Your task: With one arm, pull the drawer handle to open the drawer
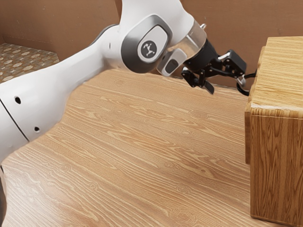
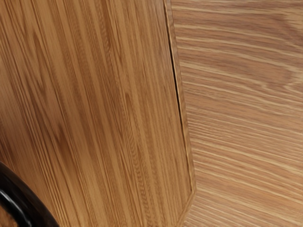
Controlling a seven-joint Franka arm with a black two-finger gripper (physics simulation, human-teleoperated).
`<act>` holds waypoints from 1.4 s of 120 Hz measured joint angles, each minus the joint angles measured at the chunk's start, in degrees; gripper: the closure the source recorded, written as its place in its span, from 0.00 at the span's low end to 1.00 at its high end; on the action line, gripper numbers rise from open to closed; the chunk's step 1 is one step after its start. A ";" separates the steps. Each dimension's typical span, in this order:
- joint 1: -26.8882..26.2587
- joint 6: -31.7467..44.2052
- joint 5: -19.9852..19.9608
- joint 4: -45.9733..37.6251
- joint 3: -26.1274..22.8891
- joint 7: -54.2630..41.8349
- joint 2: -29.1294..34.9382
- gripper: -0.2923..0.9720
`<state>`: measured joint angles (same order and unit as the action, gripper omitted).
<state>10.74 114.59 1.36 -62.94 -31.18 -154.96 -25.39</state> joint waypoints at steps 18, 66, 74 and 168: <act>1.42 -0.94 0.06 -0.27 0.16 0.23 0.32 0.23; 4.42 -9.18 0.05 -4.29 1.66 1.60 13.67 0.23; 5.10 -10.16 0.09 -4.37 1.78 1.90 13.17 0.23; 4.85 -10.08 0.18 -0.71 0.36 4.28 8.95 0.23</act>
<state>15.59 104.51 1.53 -63.65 -30.82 -150.68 -16.43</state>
